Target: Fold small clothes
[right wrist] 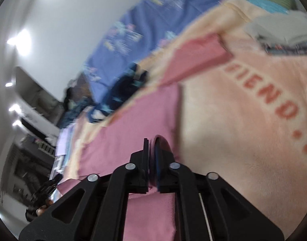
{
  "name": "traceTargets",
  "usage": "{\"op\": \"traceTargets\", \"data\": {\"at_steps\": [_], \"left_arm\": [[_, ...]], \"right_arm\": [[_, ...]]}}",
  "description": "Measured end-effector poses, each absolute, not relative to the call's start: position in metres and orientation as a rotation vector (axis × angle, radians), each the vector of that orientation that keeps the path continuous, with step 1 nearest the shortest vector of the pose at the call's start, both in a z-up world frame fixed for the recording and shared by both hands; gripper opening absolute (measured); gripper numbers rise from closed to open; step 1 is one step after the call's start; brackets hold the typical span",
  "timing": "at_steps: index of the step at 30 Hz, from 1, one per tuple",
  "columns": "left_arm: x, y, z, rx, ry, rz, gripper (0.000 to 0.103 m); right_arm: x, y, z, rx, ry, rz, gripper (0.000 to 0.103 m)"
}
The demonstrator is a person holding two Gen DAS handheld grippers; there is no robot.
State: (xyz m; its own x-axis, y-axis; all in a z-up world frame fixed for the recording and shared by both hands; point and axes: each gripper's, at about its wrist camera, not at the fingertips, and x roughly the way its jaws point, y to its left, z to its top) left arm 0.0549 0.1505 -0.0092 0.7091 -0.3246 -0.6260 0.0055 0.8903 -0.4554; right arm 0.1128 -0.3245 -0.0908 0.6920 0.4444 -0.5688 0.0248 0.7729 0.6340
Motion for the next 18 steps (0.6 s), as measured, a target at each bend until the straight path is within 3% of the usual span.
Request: {"op": "traceTargets", "data": {"at_steps": [3,6,10,16,18], "left_arm": [[0.046,0.148,-0.018,-0.417,0.777,-0.209,0.045],[0.029,0.14,-0.017,-0.313,0.782,-0.233,0.053],[0.004,0.11,-0.014,-0.118,0.777,-0.288,0.073],[-0.002,0.06,-0.031,0.17,0.824,-0.269,0.077],[0.003,0.049,-0.036,0.232,0.827,-0.254,0.078]], "right_arm": [[0.102,-0.327,-0.097,0.612,0.764,0.254,0.026],[0.092,-0.333,-0.096,0.533,0.768,0.231,0.027],[0.079,-0.329,-0.089,0.422,0.758,0.255,0.029],[0.066,-0.28,-0.091,-0.009,0.732,0.185,0.042],[0.062,-0.258,-0.098,-0.196,0.731,0.19,0.052]]}}
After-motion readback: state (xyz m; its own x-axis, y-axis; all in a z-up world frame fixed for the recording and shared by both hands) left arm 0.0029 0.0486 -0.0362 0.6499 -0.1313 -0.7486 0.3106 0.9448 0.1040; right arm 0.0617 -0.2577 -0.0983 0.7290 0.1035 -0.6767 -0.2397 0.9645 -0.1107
